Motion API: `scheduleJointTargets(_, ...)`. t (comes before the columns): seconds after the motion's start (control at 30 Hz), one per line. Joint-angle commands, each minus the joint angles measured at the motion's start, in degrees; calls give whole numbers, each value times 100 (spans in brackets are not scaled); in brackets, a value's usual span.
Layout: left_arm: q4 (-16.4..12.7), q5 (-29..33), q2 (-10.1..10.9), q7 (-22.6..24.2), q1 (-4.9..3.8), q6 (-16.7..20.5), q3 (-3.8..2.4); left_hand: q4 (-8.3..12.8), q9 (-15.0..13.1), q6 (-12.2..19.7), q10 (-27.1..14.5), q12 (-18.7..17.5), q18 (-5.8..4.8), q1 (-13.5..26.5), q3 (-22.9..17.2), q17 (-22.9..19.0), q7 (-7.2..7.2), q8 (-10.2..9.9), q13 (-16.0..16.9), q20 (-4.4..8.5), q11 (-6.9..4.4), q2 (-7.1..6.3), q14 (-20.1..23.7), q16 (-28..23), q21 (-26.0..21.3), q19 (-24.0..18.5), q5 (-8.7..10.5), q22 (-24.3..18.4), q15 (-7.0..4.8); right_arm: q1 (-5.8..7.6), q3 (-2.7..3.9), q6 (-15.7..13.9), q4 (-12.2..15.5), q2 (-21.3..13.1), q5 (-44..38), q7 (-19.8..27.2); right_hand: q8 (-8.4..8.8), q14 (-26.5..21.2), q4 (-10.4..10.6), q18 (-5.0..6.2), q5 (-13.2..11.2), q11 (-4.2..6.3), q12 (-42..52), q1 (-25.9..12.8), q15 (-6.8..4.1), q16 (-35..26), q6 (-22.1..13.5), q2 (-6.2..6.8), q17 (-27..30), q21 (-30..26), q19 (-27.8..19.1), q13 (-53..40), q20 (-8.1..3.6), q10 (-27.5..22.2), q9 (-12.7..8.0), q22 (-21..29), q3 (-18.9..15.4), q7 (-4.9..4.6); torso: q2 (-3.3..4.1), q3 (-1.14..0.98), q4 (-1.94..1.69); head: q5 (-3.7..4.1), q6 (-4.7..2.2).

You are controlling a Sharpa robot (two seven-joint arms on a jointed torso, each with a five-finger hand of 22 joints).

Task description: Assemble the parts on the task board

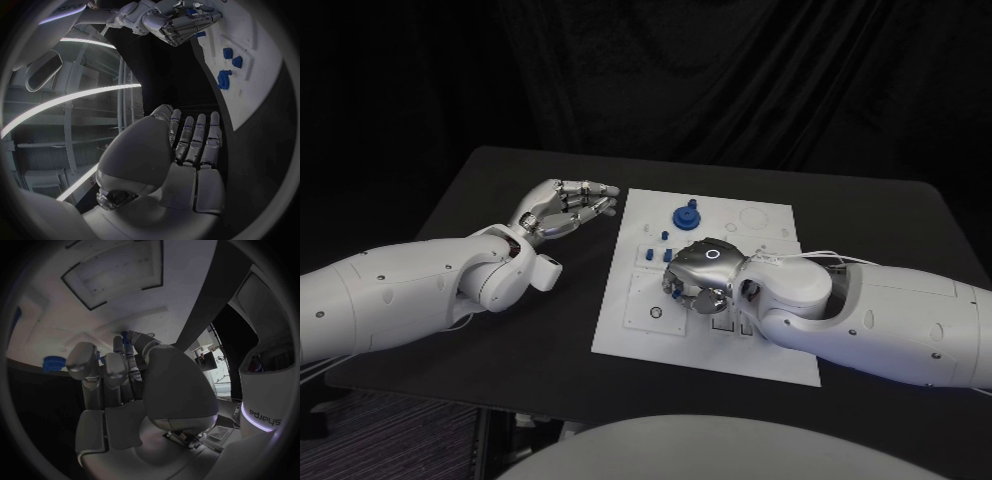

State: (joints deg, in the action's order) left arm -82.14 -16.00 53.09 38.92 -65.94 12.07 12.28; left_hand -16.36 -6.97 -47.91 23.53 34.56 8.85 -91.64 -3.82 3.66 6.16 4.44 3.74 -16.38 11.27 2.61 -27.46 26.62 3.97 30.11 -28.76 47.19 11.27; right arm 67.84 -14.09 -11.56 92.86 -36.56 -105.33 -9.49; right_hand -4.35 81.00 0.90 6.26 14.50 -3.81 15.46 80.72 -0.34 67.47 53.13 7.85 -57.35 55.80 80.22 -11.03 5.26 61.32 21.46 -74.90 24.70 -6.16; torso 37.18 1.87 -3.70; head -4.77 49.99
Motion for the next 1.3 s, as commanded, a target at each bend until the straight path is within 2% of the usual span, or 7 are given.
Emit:
scheduleJointTargets(0.03, -2, 34, -15, 645, 8, -75, -6, 1, 7, 32, -33, 10, -21, 2, 38, 2, 13, 1, -5, -7, 0, 16, 11, 6, -26, -28, 19, -5, 43, -29, -7, 219, -7, -9, -41, -92, 92, -104, 136, -2, -295, -209, -223, -191, 129, -83, -693, 103, 120, -261, -135, 75, 77, -498, -224, -634, -69, 111, 0, 0, 2, -7, 1)
scheduleJointTargets(0.1, 0, 34, -16, 643, 8, -77, -6, 1, 7, 32, -33, 10, -21, 2, 38, 2, 13, 1, -5, -7, 0, 16, 11, 6, -26, -28, 19, -5, 43, -29, -7, 194, -11, -16, -19, -84, 72, -174, 198, 17, -435, -286, -284, -205, 194, -109, -1144, 125, 183, -383, -194, 77, 148, -822, -391, -605, -211, 196, -1, 1, 2, -8, 1)
scheduleJointTargets(0.57, 17, 34, -12, 646, 24, -83, -6, 2, 7, 31, -34, 13, -23, -2, 44, 1, 19, 4, -5, -7, 5, 19, 13, 7, -25, -31, 42, -12, 43, 15, 13, -296, 179, -298, 142, -24, 19, -360, 381, 108, -491, -375, -84, 48, 250, -149, -1203, 57, 387, -779, -348, -24, 257, -1691, -693, -516, -726, 257, -11, -3, 8, -23, 1)
scheduleJointTargets(0.63, 18, 34, -10, 645, 25, -83, -6, 2, 8, 31, -35, 13, -24, -3, 46, 0, 20, 4, -5, -7, 8, 20, 16, 6, -25, -32, 49, -15, 42, 84, 20, -391, 255, -390, 145, -21, -3, -352, 410, 103, -476, -374, -26, 71, 254, -133, -1147, 49, 382, -755, -334, -40, 260, -1711, -706, -522, -763, 251, -11, -3, 6, -20, 1)
scheduleJointTargets(0.87, 17, 34, 8, 642, 30, -67, -6, 1, 8, 31, -36, 14, -24, -2, 48, 0, 21, 5, -5, -7, 10, 22, 17, 7, -25, -33, 51, -18, 42, 592, 31, -545, 570, -873, 238, -128, -91, -280, 504, 79, -340, -367, 168, 117, 252, -18, -895, 21, 289, -601, -251, -81, 261, -1757, -736, -561, -846, 234, -19, -2, 7, -8, 1)
scheduleJointTargets(0.97, 20, 34, 8, 640, 31, -63, -6, 0, 8, 30, -36, 14, -24, -1, 48, 0, 21, 5, -5, -7, 10, 23, 17, 7, -25, -33, 51, -18, 42, 754, 31, -484, 626, -1054, 282, -233, -119, -134, 635, 36, -276, -340, 375, 2, 240, 110, -748, -39, 173, -306, -95, -121, 254, -1525, -772, -627, -889, 362, -21, 3, -2, 14, 1)
scheduleJointTargets(1.3, 44, 34, -11, 654, 38, -77, -6, -10, 8, 28, -36, 17, -25, 7, 52, -1, 25, 8, -4, -7, 15, 35, 19, 8, -24, -34, 47, -24, 42, 902, 5, -214, 441, -1375, 324, -456, -124, 19, 773, 1, -294, -246, 522, -137, 152, 114, -449, -71, 197, -66, 74, -89, 175, -1245, -849, -669, -903, 355, -4, 7, 7, 48, 1)
